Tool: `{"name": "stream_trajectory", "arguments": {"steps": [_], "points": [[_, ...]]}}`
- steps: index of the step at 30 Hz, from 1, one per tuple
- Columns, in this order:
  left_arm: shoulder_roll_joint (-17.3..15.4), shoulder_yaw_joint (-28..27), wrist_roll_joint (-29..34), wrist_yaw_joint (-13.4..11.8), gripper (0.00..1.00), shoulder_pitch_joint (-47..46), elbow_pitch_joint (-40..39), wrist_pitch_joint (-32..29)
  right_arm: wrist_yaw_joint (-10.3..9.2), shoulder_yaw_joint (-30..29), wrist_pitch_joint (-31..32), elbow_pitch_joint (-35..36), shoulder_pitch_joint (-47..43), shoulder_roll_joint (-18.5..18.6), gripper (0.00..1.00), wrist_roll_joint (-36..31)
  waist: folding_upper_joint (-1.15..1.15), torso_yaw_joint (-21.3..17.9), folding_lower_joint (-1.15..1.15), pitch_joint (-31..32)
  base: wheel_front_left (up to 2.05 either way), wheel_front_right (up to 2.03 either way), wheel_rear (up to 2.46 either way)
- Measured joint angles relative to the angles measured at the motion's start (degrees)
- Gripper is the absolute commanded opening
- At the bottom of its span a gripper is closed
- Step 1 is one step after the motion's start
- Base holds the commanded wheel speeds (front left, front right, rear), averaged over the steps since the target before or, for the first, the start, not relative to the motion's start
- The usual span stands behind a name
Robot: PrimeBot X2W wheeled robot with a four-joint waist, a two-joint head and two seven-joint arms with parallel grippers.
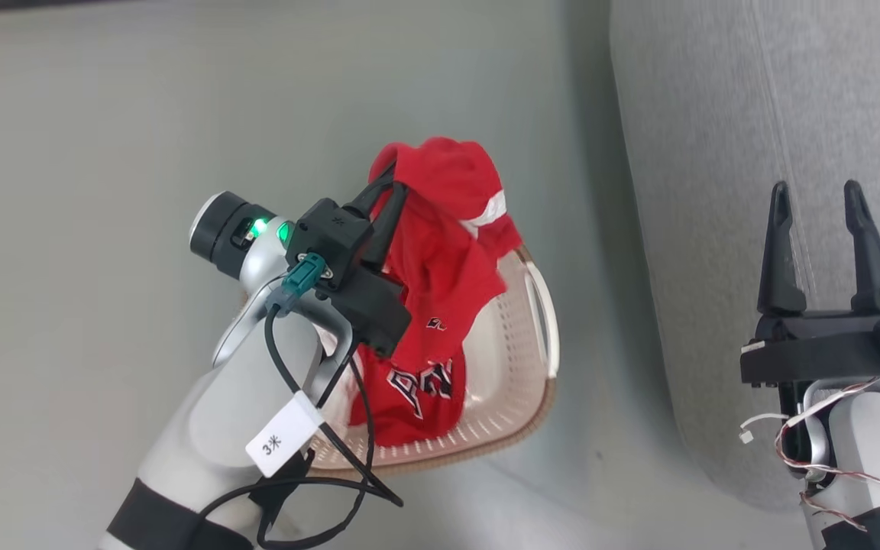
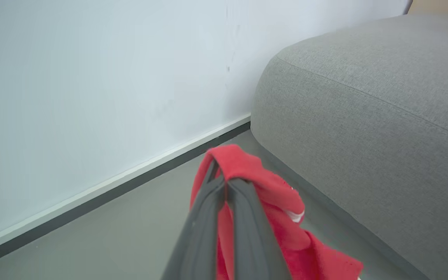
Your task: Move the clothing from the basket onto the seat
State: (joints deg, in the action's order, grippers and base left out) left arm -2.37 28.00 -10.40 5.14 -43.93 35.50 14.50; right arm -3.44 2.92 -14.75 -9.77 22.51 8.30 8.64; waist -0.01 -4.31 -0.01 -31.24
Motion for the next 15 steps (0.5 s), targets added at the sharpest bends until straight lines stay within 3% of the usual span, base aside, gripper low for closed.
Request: {"name": "stream_trajectory", "arguments": {"steps": [15], "points": [[0.2, -1.7, -1.1, 0.9, 0.00, 0.0, -2.7, 0.0, 1.53, 1.2, 0.0, -5.5, -4.5, -1.0, 1.00, 0.0, 0.00, 4.9, 0.00, 14.0, 0.00, 0.00, 0.00]]}}
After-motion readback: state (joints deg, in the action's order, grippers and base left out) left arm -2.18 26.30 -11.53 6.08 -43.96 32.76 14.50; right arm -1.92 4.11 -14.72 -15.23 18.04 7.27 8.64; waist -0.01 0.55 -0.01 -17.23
